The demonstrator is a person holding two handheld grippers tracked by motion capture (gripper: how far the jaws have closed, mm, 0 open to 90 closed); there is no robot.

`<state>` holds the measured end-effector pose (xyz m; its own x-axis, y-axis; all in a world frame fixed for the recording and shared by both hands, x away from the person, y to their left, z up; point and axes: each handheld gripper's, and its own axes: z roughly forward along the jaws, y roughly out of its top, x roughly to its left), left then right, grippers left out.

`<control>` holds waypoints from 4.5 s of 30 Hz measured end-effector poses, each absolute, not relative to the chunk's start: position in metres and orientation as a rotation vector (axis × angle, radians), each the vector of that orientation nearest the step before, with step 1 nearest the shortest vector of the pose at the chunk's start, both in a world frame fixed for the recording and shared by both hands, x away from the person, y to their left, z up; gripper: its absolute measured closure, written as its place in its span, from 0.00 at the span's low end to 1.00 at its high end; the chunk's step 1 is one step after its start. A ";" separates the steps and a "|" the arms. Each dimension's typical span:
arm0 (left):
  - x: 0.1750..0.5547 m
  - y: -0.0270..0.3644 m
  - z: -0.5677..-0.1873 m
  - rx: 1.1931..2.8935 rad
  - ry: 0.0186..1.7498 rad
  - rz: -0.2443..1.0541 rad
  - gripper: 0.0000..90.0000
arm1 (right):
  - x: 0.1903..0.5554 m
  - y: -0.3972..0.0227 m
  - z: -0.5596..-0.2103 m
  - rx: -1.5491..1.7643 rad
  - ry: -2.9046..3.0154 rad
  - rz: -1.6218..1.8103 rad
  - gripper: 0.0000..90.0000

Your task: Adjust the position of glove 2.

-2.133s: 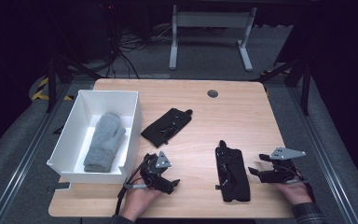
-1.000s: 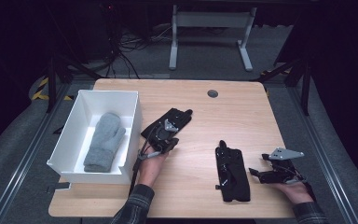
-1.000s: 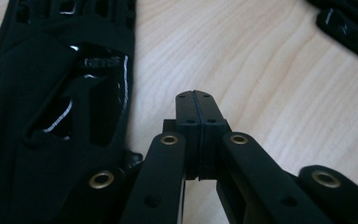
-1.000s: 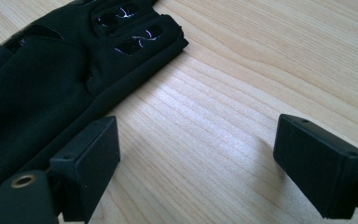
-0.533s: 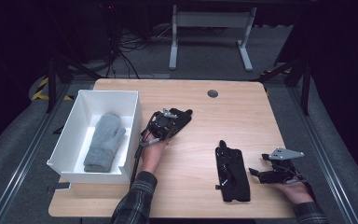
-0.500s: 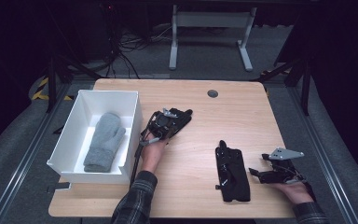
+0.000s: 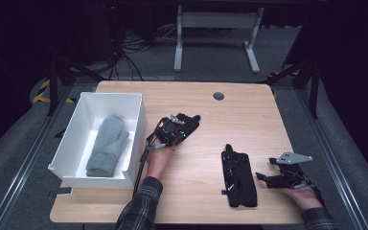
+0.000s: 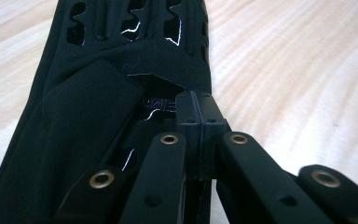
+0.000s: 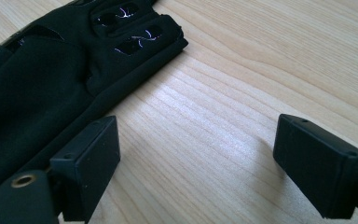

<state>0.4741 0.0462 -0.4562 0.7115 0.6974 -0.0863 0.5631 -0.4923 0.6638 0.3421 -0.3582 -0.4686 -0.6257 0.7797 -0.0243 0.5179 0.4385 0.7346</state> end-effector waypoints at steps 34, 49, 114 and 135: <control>0.377 0.007 -0.452 2.246 0.756 0.127 1.00 | 0.342 -0.358 -0.468 1.108 2.333 1.001 0.17; 0.412 0.056 -0.447 2.296 0.925 0.179 1.00 | 0.342 -0.358 -0.468 1.109 2.333 1.001 0.17; 0.369 0.043 -0.457 2.279 0.871 0.076 0.96 | 0.342 -0.356 -0.461 1.060 2.388 1.005 0.46; 0.384 0.065 -0.442 2.119 0.946 0.095 0.98 | 0.337 -0.328 -0.456 0.902 2.589 1.098 1.00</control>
<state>0.3842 0.0651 -0.4417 0.7180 0.6552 -0.2347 0.5954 -0.4037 0.6946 0.3370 -0.3276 -0.4563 -0.7975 0.6002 0.0609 0.4611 0.5413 0.7031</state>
